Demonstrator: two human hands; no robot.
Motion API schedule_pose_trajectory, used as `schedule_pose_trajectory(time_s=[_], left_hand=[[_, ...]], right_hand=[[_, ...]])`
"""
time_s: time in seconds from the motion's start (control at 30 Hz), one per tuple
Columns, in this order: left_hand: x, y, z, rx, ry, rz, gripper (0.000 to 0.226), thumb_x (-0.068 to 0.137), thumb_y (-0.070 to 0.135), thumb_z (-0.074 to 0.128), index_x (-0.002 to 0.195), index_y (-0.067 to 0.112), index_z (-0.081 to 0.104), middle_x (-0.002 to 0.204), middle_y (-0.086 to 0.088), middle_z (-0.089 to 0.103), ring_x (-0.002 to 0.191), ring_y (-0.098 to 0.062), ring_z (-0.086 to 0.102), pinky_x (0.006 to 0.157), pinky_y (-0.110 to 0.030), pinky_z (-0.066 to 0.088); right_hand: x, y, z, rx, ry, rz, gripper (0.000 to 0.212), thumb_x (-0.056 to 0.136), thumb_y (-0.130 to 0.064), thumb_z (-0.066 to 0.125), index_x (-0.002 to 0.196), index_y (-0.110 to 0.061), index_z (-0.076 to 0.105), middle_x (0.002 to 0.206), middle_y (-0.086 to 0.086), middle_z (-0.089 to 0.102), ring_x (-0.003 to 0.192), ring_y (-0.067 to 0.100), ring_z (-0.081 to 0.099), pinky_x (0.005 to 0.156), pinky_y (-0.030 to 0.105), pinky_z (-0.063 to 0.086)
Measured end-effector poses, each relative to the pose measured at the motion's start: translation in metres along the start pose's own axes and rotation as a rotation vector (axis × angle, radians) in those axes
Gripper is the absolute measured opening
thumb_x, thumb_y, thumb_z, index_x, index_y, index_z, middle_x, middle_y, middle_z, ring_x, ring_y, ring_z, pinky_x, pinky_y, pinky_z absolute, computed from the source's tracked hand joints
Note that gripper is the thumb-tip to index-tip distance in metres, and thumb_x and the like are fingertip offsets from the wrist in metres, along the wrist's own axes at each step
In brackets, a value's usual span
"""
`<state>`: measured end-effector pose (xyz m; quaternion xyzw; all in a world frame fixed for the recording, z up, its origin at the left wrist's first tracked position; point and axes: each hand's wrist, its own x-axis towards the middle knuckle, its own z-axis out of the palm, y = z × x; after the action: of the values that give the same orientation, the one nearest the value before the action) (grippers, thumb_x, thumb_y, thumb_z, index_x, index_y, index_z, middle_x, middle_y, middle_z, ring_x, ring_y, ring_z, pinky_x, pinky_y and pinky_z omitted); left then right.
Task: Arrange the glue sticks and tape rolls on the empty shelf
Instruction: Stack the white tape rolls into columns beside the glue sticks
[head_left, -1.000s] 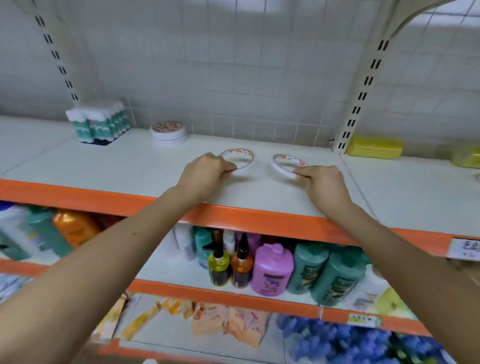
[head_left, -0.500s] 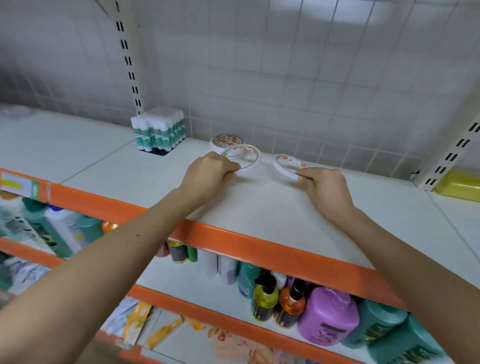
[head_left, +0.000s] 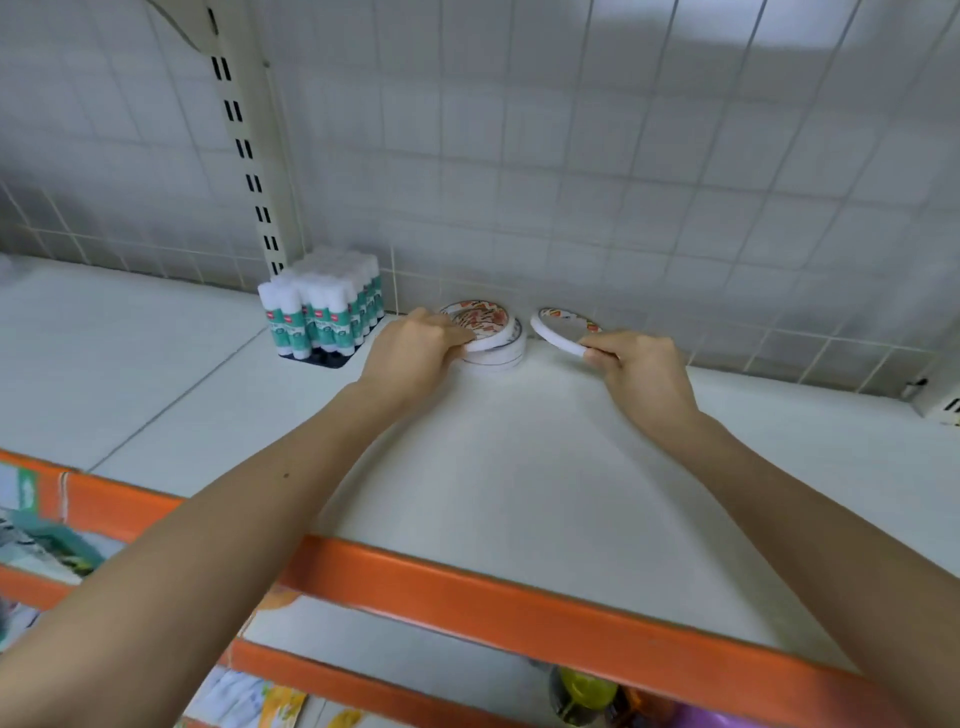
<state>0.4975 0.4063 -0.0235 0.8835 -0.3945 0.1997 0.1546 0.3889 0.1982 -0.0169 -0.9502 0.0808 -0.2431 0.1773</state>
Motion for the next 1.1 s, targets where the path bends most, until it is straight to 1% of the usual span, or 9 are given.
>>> schedule_pose_trajectory(time_s=[0.13, 0.2, 0.3, 0.43, 0.6, 0.73, 0.83, 0.97, 1.1], left_hand=[[0.015, -0.013, 0.011, -0.021, 0.000, 0.107, 0.019, 0.079, 0.008, 0.059, 0.089, 0.010, 0.074, 0.087, -0.010, 0.072, 0.082, -0.034, 0.064, 0.062, -0.039, 0.053], [0.020, -0.017, 0.014, -0.057, -0.020, 0.128, 0.021, 0.083, 0.013, 0.058, 0.097, 0.014, 0.073, 0.099, -0.007, 0.071, 0.094, -0.032, 0.062, 0.069, -0.039, 0.052], [0.025, -0.025, 0.020, -0.099, -0.104, 0.041, 0.030, 0.089, 0.023, 0.058, 0.118, 0.023, 0.063, 0.127, -0.001, 0.058, 0.120, -0.027, 0.046, 0.089, -0.038, 0.045], [0.027, -0.034, 0.022, -0.327, -0.106, -0.115, 0.061, 0.077, 0.033, 0.071, 0.131, 0.017, 0.049, 0.135, -0.006, 0.048, 0.123, -0.026, 0.045, 0.102, -0.037, 0.038], [0.024, -0.036, 0.021, -0.472, -0.200, -0.281, 0.081, 0.074, 0.037, 0.074, 0.139, 0.012, 0.034, 0.140, -0.004, 0.045, 0.123, -0.021, 0.047, 0.093, -0.021, 0.034], [0.024, -0.033, 0.025, -0.652, -0.197, -0.349, 0.070, 0.075, 0.034, 0.073, 0.134, 0.013, 0.042, 0.134, -0.001, 0.052, 0.118, -0.019, 0.052, 0.086, -0.017, 0.036], [0.022, -0.028, 0.029, -0.740, -0.149, -0.380, 0.063, 0.076, 0.034, 0.072, 0.129, 0.015, 0.047, 0.129, 0.001, 0.056, 0.114, -0.016, 0.055, 0.084, -0.014, 0.036], [0.020, -0.025, 0.034, -0.793, -0.079, -0.414, 0.055, 0.077, 0.032, 0.072, 0.126, 0.017, 0.051, 0.124, 0.003, 0.058, 0.107, -0.013, 0.056, 0.083, -0.014, 0.037], [0.023, -0.028, 0.037, -0.803, -0.055, -0.406, 0.053, 0.077, 0.032, 0.072, 0.125, 0.019, 0.054, 0.121, 0.002, 0.061, 0.100, -0.011, 0.057, 0.084, -0.016, 0.039]], right_hand=[[0.013, -0.005, 0.006, -0.039, 0.032, 0.016, 0.018, 0.090, -0.010, 0.050, 0.091, 0.001, 0.064, 0.085, 0.017, 0.064, 0.080, 0.033, 0.056, 0.069, 0.039, 0.044], [0.019, -0.008, 0.010, -0.054, 0.034, 0.002, 0.018, 0.090, -0.011, 0.050, 0.092, 0.002, 0.063, 0.085, 0.018, 0.064, 0.080, 0.034, 0.056, 0.070, 0.041, 0.045], [0.025, -0.017, 0.016, -0.069, 0.037, -0.042, 0.018, 0.090, -0.010, 0.050, 0.092, 0.000, 0.065, 0.086, 0.017, 0.064, 0.081, 0.033, 0.056, 0.071, 0.041, 0.045], [0.030, -0.035, 0.027, -0.113, 0.024, -0.173, 0.018, 0.087, -0.005, 0.050, 0.091, -0.005, 0.068, 0.088, 0.014, 0.067, 0.085, 0.033, 0.059, 0.071, 0.040, 0.048], [0.041, -0.049, 0.050, -0.148, -0.096, -0.177, 0.022, 0.088, -0.006, 0.050, 0.101, -0.008, 0.068, 0.104, 0.009, 0.066, 0.100, 0.030, 0.056, 0.080, 0.038, 0.048], [0.038, -0.047, 0.060, 0.132, 0.009, -0.080, 0.033, 0.087, -0.015, 0.058, 0.121, -0.014, 0.059, 0.131, 0.007, 0.053, 0.125, 0.024, 0.043, 0.101, 0.027, 0.035], [0.034, -0.042, 0.065, 0.422, 0.021, 0.202, 0.064, 0.082, -0.024, 0.066, 0.138, -0.015, 0.037, 0.144, 0.004, 0.038, 0.132, 0.017, 0.035, 0.105, 0.022, 0.029], [0.023, -0.040, 0.077, 0.666, 0.016, 0.269, 0.048, 0.082, -0.018, 0.065, 0.128, -0.020, 0.051, 0.117, -0.006, 0.062, 0.112, 0.008, 0.056, 0.084, 0.001, 0.039], [0.024, -0.037, 0.078, 0.697, 0.028, 0.268, 0.046, 0.082, -0.018, 0.065, 0.126, -0.023, 0.054, 0.115, -0.006, 0.065, 0.108, 0.002, 0.058, 0.089, 0.006, 0.042]])
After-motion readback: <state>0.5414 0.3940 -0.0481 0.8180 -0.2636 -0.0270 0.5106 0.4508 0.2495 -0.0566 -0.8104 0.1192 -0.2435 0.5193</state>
